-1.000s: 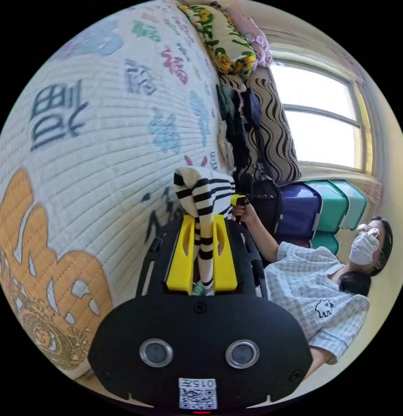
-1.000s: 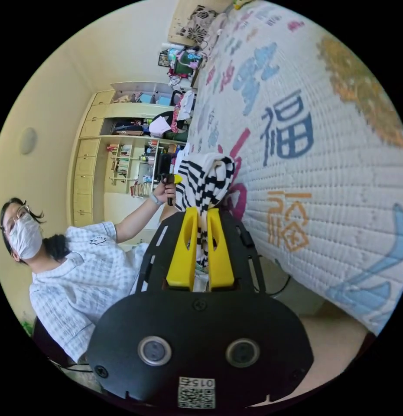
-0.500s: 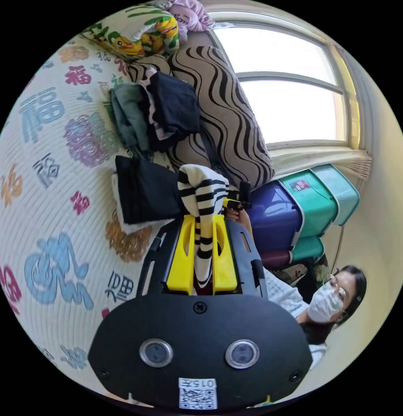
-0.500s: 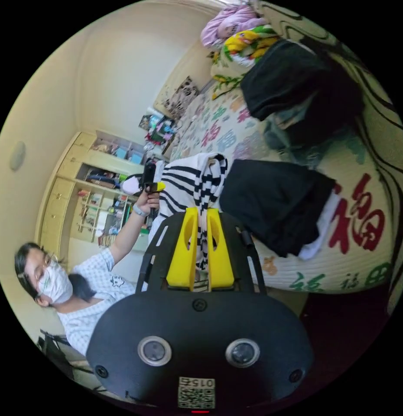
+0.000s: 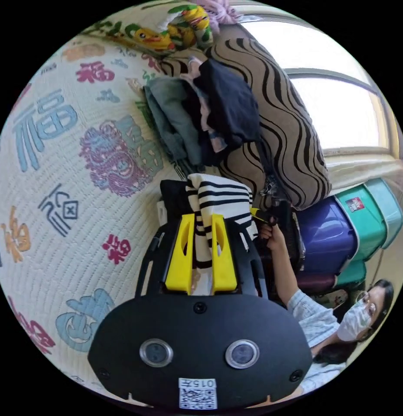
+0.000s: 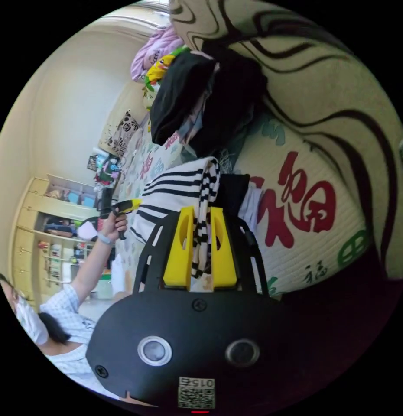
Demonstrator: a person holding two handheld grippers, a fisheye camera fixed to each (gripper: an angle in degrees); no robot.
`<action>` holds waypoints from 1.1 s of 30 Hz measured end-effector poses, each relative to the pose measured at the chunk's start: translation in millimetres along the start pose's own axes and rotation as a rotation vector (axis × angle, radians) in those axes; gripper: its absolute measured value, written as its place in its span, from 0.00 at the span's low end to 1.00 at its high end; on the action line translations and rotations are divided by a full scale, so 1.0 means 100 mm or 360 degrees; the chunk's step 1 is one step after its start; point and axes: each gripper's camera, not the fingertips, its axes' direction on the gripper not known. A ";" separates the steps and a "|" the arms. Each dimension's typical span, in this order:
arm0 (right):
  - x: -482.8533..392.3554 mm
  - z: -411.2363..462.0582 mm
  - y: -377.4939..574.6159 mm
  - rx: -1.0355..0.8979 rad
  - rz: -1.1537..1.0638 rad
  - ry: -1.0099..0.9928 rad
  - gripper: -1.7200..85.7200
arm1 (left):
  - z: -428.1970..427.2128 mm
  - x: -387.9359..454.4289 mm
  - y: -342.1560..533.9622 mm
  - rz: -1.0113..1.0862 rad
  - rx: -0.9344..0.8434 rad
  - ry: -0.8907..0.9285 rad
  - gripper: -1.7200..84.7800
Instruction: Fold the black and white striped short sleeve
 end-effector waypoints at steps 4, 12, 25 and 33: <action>-0.52 0.11 0.44 0.0281 -0.0257 0.0326 0.09 | -0.02 0.71 0.21 0.0284 0.0174 -0.0320 0.09; -0.95 1.96 0.97 -0.0275 -0.0622 0.0849 0.02 | 1.34 1.81 0.42 0.0676 -0.0293 -0.0792 0.04; -1.12 3.15 2.85 0.0135 -0.0592 0.1123 0.01 | 0.89 2.79 1.45 0.0637 0.0132 -0.0802 0.02; -2.18 4.03 5.08 0.0799 -0.0834 0.1052 0.03 | -0.94 3.54 4.18 0.0641 0.1071 -0.1261 0.09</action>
